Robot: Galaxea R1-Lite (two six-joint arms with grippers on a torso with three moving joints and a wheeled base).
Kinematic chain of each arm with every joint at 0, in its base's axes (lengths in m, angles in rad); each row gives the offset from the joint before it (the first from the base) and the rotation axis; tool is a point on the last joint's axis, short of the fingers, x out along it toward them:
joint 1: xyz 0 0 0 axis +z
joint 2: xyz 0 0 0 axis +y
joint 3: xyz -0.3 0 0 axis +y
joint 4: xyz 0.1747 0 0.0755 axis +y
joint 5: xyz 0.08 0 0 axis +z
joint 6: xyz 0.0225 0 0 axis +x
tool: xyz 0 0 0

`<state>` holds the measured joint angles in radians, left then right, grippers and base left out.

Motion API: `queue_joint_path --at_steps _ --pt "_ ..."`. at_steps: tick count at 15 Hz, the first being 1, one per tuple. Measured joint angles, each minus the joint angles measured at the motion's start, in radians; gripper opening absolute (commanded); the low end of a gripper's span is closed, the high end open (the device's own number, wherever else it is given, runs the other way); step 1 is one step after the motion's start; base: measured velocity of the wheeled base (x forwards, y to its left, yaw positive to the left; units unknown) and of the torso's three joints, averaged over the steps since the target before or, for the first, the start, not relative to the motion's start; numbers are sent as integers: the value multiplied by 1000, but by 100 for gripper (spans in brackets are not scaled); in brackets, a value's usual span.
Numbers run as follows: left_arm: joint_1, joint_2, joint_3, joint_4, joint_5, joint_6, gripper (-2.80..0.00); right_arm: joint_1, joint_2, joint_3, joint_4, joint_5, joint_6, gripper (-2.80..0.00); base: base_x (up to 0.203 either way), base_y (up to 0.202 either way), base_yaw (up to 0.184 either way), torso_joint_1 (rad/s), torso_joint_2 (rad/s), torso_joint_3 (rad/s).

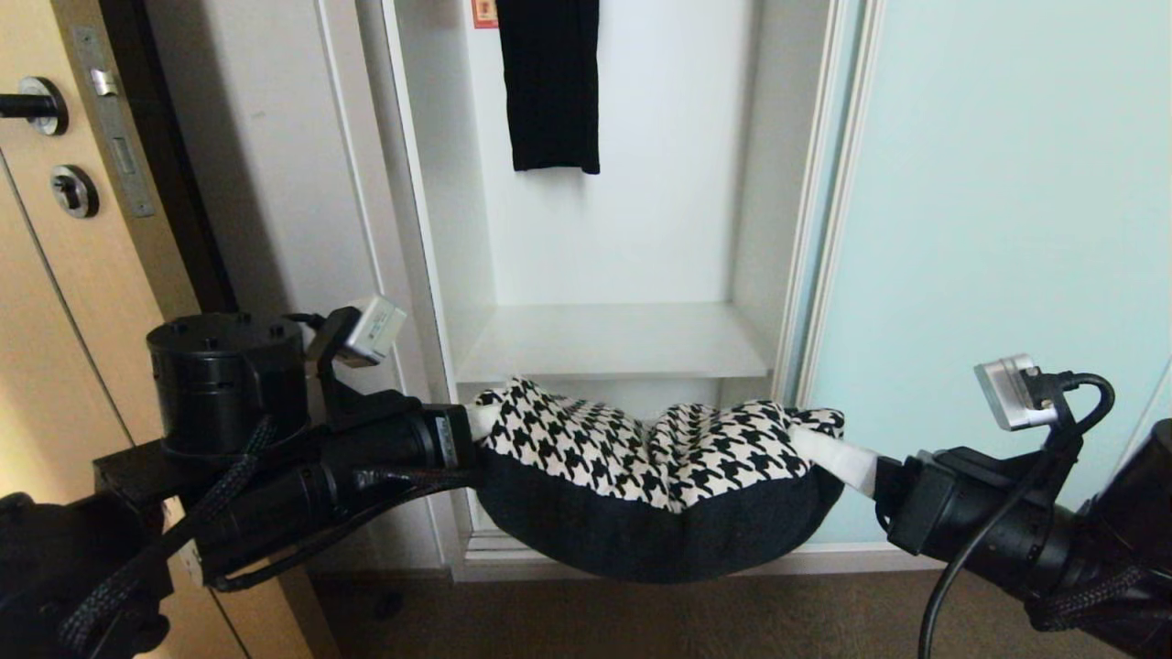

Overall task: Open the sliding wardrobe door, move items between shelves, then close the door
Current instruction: Place the pillow on the higher shelf

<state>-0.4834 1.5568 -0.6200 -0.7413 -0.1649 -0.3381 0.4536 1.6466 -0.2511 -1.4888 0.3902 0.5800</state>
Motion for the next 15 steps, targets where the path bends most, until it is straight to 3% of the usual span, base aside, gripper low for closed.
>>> queue_joint_path --at_steps 9,15 --pt "0 -12 3 -1 -1 1 -280 0 -19 1 -2 -1 0 -280 0 0 0 0 0 0" --pt "0 -41 21 -39 -9 12 -280 0 -62 -16 0 -3 -3 -280 175 0 0 0 3 5"
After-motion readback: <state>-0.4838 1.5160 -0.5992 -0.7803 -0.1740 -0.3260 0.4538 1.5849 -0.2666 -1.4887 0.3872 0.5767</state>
